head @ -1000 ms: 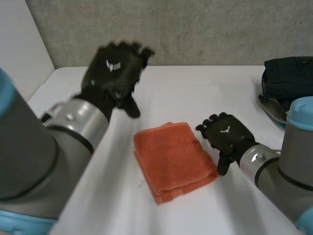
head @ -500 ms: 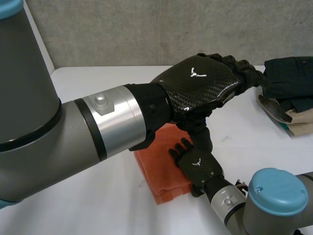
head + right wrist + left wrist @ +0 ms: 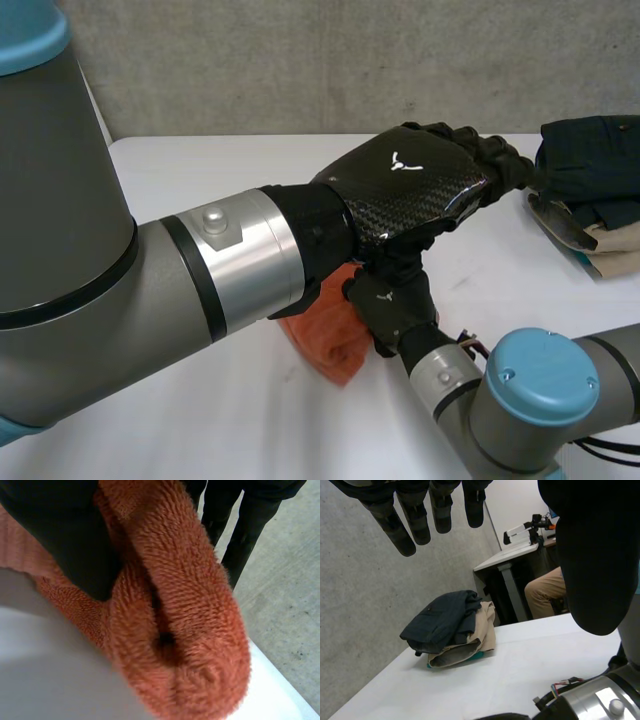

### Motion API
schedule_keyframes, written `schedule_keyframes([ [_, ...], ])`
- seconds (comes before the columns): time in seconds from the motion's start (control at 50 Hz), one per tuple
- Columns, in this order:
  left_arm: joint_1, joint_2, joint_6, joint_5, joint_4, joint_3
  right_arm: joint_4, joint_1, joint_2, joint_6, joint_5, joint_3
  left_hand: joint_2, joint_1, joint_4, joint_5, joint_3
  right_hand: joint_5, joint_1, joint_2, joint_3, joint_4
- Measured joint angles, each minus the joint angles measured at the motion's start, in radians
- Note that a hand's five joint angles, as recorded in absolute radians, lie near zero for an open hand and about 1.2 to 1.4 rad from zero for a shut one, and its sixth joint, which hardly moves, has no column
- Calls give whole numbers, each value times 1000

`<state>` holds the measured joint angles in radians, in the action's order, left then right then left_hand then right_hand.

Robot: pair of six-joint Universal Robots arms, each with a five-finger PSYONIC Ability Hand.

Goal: Fold the laundry.

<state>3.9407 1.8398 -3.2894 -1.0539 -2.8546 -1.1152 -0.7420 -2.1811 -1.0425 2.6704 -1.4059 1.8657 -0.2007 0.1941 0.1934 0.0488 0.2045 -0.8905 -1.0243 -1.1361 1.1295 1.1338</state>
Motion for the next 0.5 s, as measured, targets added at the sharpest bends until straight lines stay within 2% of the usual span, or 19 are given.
schedule_keyframes([
  [0.24,24,-43,9,-1,-1,-2,-24,46,-30,133,-27,-137,0,0,0,0,0,-18,0,-9,23,54],
  [0.38,54,-108,47,-11,-18,11,43,129,-41,158,-61,-348,0,0,0,0,0,-18,0,-8,23,58],
  [0.4,65,-129,70,-19,-30,17,85,170,-37,167,-76,-450,0,0,0,0,0,-18,0,-9,27,58],
  [0.5,89,-164,132,-42,-62,25,175,274,-17,203,-113,-683,0,0,0,0,0,-18,0,-9,28,58],
])
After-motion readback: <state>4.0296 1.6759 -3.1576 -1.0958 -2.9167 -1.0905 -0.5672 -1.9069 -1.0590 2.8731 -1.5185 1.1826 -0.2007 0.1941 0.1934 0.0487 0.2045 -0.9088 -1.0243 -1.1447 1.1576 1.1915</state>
